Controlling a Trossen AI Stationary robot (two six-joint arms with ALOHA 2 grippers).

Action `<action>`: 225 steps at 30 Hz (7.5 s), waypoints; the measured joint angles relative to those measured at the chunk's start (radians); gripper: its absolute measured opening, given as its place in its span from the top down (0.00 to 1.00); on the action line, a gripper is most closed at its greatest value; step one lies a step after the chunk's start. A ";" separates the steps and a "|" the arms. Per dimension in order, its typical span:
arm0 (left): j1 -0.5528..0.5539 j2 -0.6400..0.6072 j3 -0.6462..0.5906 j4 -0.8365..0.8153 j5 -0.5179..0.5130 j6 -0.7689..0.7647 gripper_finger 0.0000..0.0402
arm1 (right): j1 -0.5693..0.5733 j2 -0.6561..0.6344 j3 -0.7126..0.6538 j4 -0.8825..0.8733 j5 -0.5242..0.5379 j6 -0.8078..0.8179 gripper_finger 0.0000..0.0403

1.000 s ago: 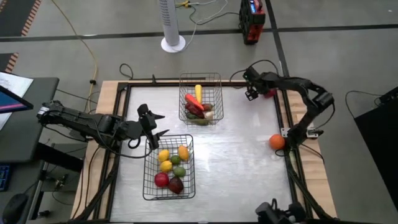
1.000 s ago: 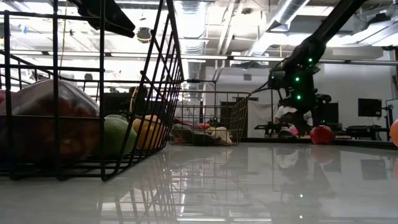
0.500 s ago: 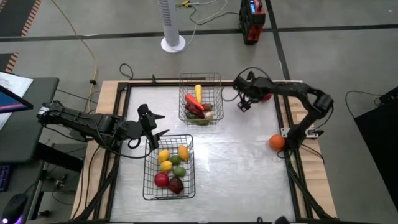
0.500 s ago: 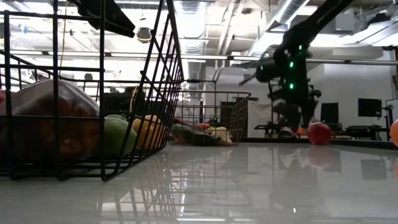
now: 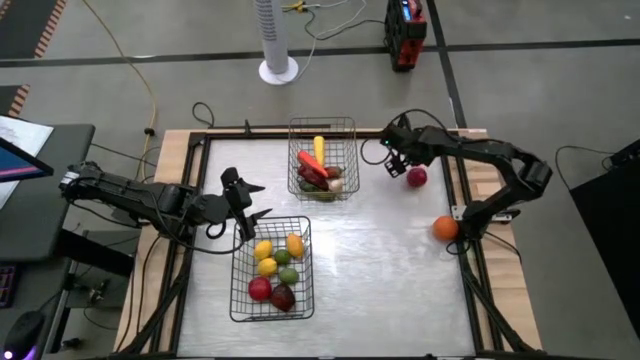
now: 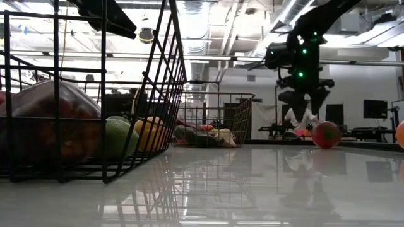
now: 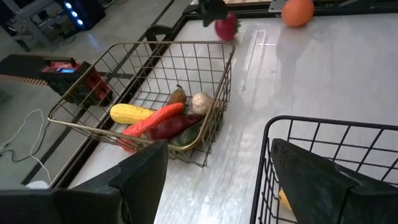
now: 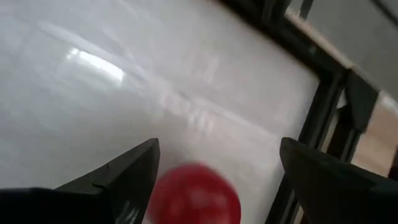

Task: Sort produce into baskets
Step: Put the tomato into the black wire basket, then put the orange into the black wire basket

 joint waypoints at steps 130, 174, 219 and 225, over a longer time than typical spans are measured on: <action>0.000 0.000 0.000 0.056 0.003 0.012 0.32 | 0.765 0.168 0.428 -0.417 -0.330 0.055 0.10; -0.042 0.000 0.000 -0.053 0.127 -0.017 0.32 | 0.538 0.280 -0.162 -0.608 -0.474 -0.062 0.02; -0.045 0.000 0.000 0.081 0.044 0.099 0.32 | 0.810 0.347 0.497 0.580 -0.634 -0.134 0.20; -0.076 -0.001 0.000 0.153 -0.003 0.160 0.32 | 0.802 0.394 0.499 0.687 -0.634 -0.193 0.13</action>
